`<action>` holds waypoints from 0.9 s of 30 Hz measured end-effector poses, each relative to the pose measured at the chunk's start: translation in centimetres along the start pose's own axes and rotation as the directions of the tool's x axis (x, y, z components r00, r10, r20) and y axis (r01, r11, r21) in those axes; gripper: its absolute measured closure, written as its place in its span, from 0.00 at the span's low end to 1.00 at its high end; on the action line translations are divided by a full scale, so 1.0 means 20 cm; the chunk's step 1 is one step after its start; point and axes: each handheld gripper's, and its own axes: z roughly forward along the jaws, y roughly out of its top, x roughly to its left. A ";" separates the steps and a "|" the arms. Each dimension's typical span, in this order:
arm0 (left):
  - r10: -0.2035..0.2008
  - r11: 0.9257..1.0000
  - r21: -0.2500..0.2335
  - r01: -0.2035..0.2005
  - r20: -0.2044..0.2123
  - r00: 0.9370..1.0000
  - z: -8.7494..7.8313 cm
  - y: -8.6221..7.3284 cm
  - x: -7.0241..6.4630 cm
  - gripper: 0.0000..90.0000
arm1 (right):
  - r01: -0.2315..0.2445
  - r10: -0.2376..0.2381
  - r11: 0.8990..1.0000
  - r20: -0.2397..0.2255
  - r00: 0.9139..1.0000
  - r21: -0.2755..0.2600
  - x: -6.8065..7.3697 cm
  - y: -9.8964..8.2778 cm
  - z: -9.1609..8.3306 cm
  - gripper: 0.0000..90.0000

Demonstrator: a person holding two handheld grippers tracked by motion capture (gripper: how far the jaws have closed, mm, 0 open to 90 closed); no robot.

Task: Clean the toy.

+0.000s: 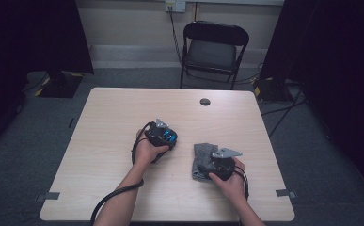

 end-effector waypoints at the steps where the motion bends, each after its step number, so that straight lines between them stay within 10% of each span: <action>1: 0.003 1.000 0.009 -0.002 -0.002 1.000 0.00 0.00 0.00 0.28 | 0.001 -0.001 1.000 0.001 1.000 0.000 0.00 0.00 0.00 0.36; 27: 0.001 0.996 -0.085 0.000 0.021 1.000 -0.29 0.05 -0.04 0.28 | -0.032 0.032 0.999 0.029 0.999 0.005 0.04 0.07 -0.03 0.35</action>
